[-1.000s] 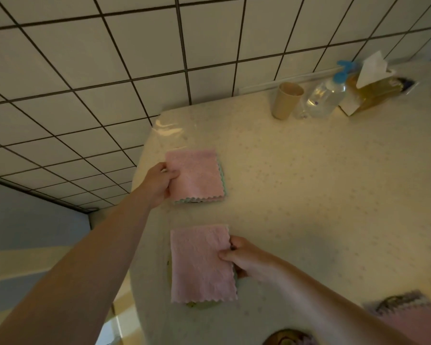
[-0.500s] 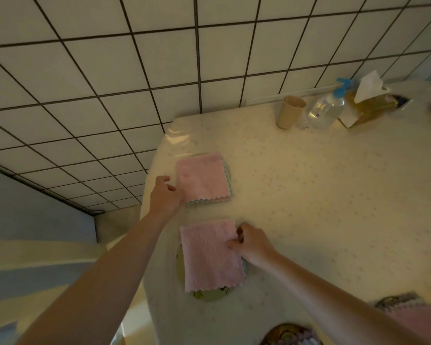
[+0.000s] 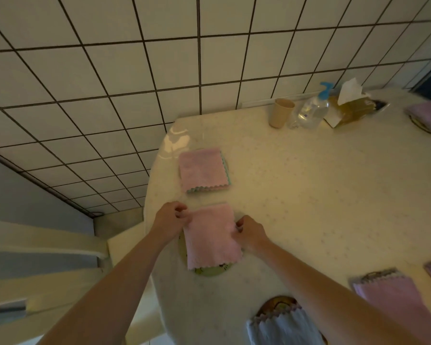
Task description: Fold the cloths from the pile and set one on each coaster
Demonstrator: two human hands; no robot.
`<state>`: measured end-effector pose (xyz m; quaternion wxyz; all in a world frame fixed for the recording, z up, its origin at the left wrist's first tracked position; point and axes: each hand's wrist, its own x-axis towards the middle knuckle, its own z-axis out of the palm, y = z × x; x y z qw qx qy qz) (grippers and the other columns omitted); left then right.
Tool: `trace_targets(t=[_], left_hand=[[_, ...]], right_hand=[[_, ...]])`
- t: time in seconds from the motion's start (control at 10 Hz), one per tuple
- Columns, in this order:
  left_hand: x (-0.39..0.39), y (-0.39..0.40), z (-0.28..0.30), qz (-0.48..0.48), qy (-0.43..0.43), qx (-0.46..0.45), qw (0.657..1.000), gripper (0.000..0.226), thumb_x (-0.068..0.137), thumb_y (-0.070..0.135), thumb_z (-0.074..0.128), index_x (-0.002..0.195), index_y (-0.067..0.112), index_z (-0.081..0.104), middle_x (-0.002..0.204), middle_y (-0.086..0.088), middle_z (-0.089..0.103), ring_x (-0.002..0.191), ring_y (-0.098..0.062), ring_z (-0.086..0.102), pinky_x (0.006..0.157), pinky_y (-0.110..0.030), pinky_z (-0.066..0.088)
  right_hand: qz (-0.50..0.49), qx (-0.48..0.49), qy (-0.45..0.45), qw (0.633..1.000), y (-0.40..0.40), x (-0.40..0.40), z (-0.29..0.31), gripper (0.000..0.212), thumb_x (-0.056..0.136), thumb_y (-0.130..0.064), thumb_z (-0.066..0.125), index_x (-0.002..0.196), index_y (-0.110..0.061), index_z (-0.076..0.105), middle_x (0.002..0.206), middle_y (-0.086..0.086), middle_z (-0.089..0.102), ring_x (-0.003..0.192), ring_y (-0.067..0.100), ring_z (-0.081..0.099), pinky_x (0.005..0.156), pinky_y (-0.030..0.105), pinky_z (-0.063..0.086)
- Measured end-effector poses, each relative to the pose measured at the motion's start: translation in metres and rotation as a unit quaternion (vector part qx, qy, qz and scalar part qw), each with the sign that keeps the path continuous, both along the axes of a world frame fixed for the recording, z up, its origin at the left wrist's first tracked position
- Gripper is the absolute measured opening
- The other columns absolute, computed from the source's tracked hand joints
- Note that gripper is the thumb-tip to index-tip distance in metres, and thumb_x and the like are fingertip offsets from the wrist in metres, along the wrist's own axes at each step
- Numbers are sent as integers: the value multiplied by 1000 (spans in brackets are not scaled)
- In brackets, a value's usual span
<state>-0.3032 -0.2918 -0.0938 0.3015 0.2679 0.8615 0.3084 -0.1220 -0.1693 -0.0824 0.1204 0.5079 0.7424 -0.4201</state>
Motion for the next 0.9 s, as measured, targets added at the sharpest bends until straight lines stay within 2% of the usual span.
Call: trace_targets(t=[0.1,0.2,0.3,0.4,0.5,0.6,0.7,0.8,0.9], left_hand=[[2,-13,10,19,25,-11,999,38,86,22,66,122,12,59,121,-3,54,101,-20,55,80,-25,42],[14,-32,25,32,46,-22,998,36,87,18,65,122,11,57,123,-5,55,96,-19,54,84,-30,45],[43,-48,37,50,60,-24,997,32,88,14,62,120,13,58,119,-2,57,96,-17,53,82,-29,45],[96,-60,46,57,83,-17,995,28,87,13,62,115,13,60,113,-2,59,94,-18,54,78,-26,41],[172,-73,46,59,109,-1,992,27,87,10,61,113,12,61,114,-7,61,92,-19,54,77,-24,39],[264,-77,50,86,112,21,990,29,86,7,60,115,10,61,113,-8,62,92,-18,53,80,-24,40],[357,-78,66,109,94,46,988,26,88,9,57,113,13,61,113,-6,62,95,-18,56,79,-23,42],[439,-81,80,93,77,48,992,28,88,9,56,114,15,61,113,-3,61,101,-18,57,80,-23,42],[498,-82,98,73,122,65,988,30,89,13,58,118,17,59,115,2,59,103,-13,54,87,-20,42]], right_hand=[[-7,-5,9,1000,1,15,10,34,84,-28,59,111,-10,49,110,10,60,97,27,59,76,34,49],[6,6,19,1000,4,43,25,37,86,-25,56,120,-13,48,117,9,58,88,21,56,64,25,44],[24,27,21,999,11,79,33,37,89,-24,51,125,-13,47,122,8,55,82,16,54,61,24,42],[62,45,23,997,16,129,43,39,91,-25,49,127,-12,45,124,9,53,90,18,55,70,25,42],[91,90,50,991,20,194,51,40,91,-23,51,128,-8,47,125,10,57,108,24,54,79,22,37],[89,122,74,986,17,269,61,34,90,-18,52,122,-8,52,117,8,63,110,26,56,84,26,40],[99,130,104,981,14,344,70,30,90,-18,49,119,-11,53,109,7,65,106,25,59,86,28,44],[127,152,93,976,9,411,93,32,92,-23,47,121,-14,52,111,4,63,103,23,60,86,31,47],[119,167,163,965,4,463,117,25,92,-22,50,116,-14,54,109,-1,62,100,17,60,86,33,50]])
